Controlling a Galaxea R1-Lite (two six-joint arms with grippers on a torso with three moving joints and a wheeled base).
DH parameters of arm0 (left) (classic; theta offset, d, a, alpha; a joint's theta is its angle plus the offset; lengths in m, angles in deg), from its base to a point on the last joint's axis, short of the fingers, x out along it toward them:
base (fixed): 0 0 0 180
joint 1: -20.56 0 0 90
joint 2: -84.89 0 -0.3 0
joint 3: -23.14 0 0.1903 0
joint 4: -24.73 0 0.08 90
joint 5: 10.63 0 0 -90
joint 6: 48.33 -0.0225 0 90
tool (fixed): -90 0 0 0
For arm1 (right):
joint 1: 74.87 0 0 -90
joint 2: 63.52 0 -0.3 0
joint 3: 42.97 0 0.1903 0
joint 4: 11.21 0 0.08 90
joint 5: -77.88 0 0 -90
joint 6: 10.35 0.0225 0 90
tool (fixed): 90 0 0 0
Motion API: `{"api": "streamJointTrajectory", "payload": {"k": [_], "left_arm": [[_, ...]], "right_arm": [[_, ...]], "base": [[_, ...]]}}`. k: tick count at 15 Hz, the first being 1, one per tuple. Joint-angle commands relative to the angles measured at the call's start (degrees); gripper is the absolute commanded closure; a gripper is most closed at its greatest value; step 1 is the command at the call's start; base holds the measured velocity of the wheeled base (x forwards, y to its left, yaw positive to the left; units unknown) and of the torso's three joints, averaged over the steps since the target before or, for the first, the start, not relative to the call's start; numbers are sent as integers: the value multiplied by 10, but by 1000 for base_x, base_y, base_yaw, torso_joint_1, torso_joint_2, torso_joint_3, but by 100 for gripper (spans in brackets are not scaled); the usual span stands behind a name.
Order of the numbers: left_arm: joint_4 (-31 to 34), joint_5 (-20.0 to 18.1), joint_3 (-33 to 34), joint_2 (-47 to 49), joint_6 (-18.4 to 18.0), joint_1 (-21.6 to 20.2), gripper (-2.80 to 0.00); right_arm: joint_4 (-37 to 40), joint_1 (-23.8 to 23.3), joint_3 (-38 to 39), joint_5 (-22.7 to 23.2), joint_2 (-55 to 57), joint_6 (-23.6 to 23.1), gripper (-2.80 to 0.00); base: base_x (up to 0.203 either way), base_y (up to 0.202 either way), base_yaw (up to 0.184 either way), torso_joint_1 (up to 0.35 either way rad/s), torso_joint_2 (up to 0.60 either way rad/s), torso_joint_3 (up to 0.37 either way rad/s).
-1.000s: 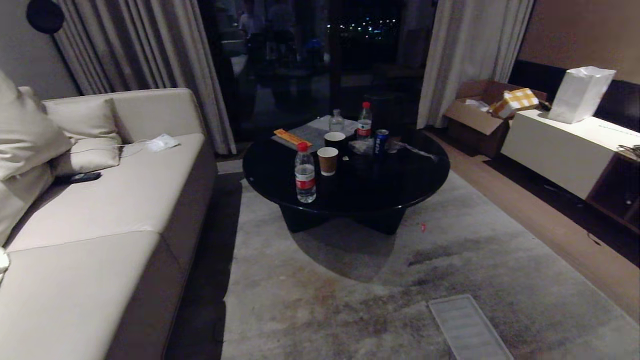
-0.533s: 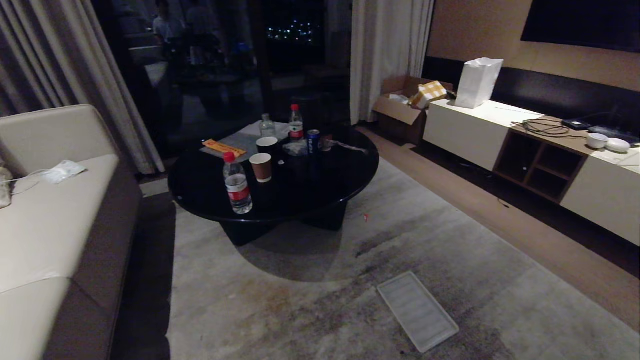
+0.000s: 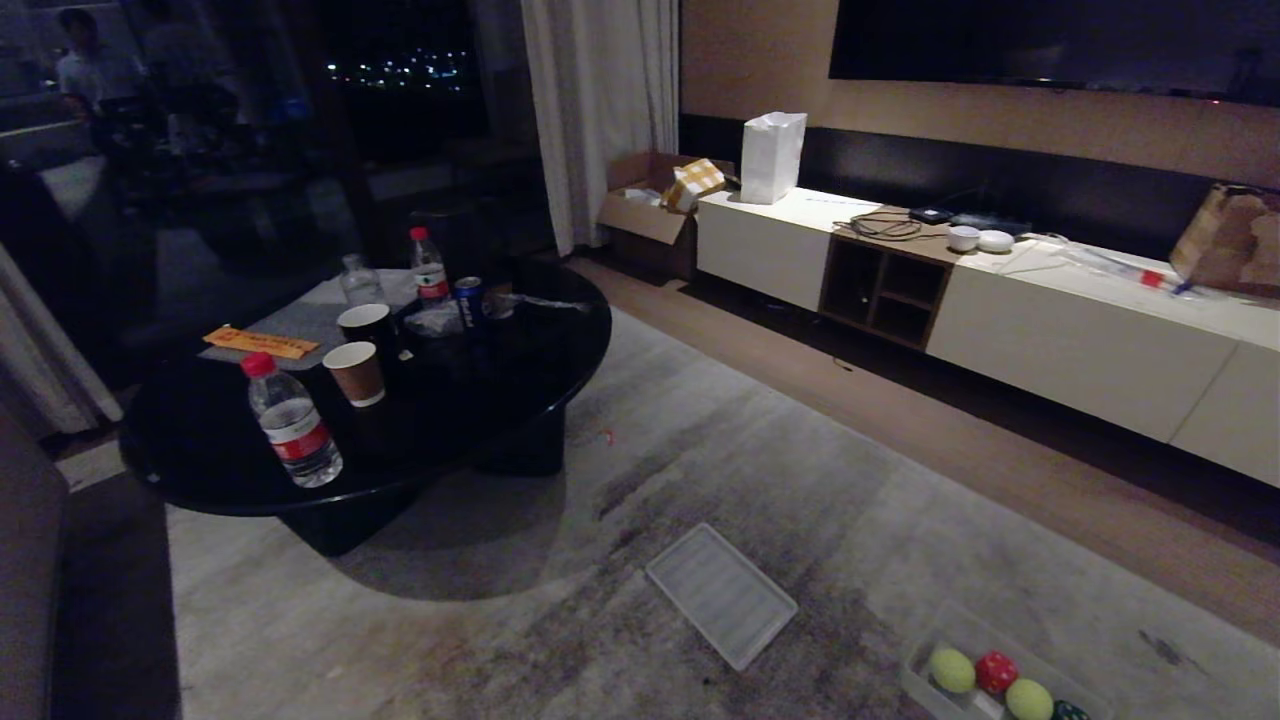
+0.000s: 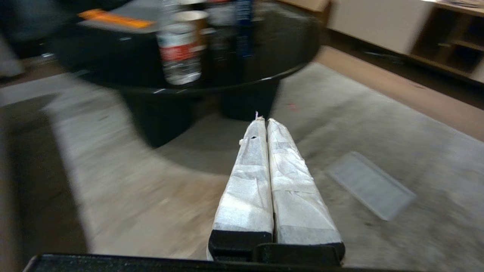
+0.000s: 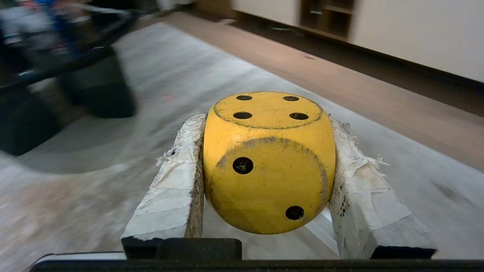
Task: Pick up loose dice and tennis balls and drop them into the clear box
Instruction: Put the toys in the box
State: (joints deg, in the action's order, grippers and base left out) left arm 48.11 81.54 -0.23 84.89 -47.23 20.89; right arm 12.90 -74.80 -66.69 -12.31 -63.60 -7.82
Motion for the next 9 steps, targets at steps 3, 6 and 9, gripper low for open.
{"api": "streamJointTrajectory", "payload": {"k": [3,6,9], "left_arm": [[0,1,1,1,2,0,0],[0,0,1,1,2,0,0],[0,0,1,1,2,0,0]], "right_arm": [[0,0,0,0,1,0,0],[0,0,0,0,1,0,0],[0,0,0,0,1,0,0]], "base": [[1,11,-165,3,3,3],[1,10,-159,2,2,2],[1,5,-61,3,1,3]]}}
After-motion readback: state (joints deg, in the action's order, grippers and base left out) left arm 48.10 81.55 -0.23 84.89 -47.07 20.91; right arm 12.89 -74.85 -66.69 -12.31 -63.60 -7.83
